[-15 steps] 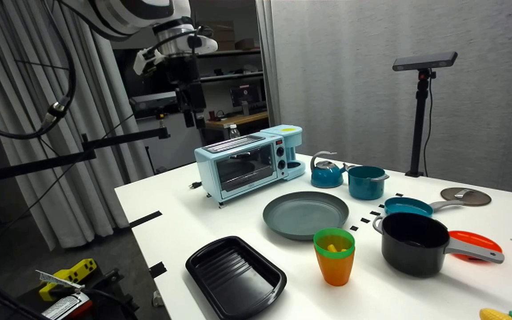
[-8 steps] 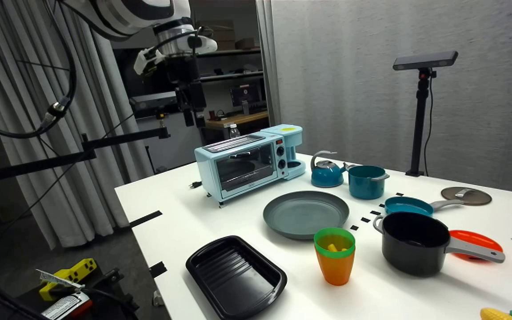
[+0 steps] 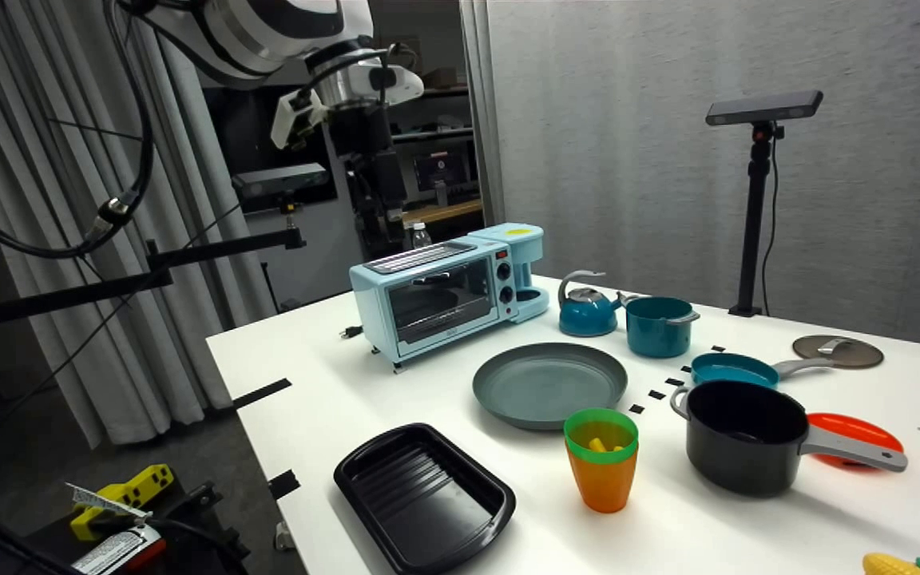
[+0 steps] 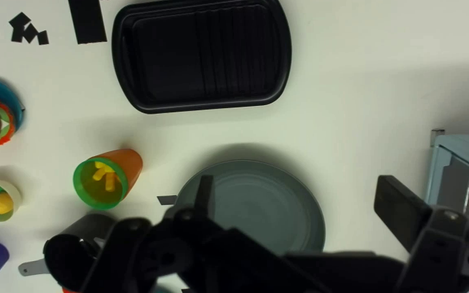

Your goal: Pour the contents in the green cup onto the plate

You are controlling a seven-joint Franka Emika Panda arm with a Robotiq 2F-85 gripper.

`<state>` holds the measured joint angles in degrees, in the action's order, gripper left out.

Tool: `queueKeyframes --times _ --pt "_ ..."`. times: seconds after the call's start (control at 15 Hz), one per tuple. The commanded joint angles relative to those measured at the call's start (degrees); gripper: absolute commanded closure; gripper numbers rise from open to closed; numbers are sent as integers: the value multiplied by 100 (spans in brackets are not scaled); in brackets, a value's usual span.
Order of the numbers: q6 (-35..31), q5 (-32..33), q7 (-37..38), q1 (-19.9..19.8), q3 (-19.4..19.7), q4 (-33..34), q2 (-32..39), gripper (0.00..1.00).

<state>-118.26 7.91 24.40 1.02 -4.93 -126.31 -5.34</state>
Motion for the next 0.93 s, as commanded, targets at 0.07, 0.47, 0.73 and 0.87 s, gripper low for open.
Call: queueKeyframes --times 0.07,0.47,0.73,0.87 --pt "-135 387 9 -174 263 -35 167 0" --pt "-153 567 -46 -363 607 -69 379 0" --pt "-26 700 -64 -500 830 31 506 0" --pt "7 594 -11 -442 800 -13 478 0"
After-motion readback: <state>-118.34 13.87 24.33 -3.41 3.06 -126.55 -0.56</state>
